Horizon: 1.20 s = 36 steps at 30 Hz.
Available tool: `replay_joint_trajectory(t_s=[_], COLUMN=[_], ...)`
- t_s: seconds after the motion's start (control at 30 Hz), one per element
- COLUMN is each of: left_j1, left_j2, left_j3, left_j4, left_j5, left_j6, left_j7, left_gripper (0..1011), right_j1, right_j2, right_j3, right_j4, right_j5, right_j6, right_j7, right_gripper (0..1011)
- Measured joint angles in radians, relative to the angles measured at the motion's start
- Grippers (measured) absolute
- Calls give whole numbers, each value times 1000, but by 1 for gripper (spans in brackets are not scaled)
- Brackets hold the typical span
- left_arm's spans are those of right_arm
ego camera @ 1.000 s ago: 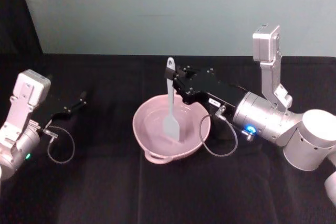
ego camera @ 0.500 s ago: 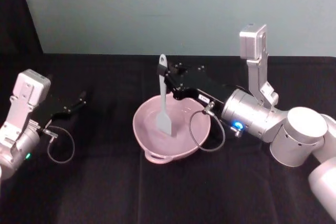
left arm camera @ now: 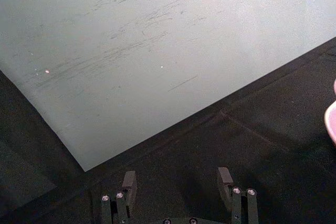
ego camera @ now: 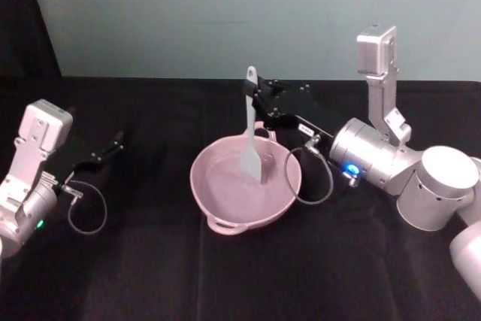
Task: Use the one hand to pick up the spoon and stir the clear water in the bowl.
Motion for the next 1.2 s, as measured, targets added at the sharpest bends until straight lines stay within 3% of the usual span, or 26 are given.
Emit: replay_joint_trajectory(t_s=[0.23, 0.6, 0.83, 1.2], left_j1=[0, 0, 0, 0], left_j2=[0, 0, 0, 0], left_j3=[0, 0, 0, 0], left_j4=[0, 0, 0, 0], left_j5=[0, 0, 0, 0], left_j6=[0, 0, 0, 0], left_j7=[0, 0, 0, 0], left_gripper=[1011, 1011, 1011, 1011], right_j1=[-35, -66, -42, 35], right_j2=[32, 41, 10, -56], right_j3=[23, 16, -14, -34], right_j4=[-46, -84, -56, 66], right_j5=[0, 4, 0, -11], right_j6=[16, 24, 18, -5], right_j7=[-6, 8, 24, 33], right_gripper=[110, 110, 110, 110])
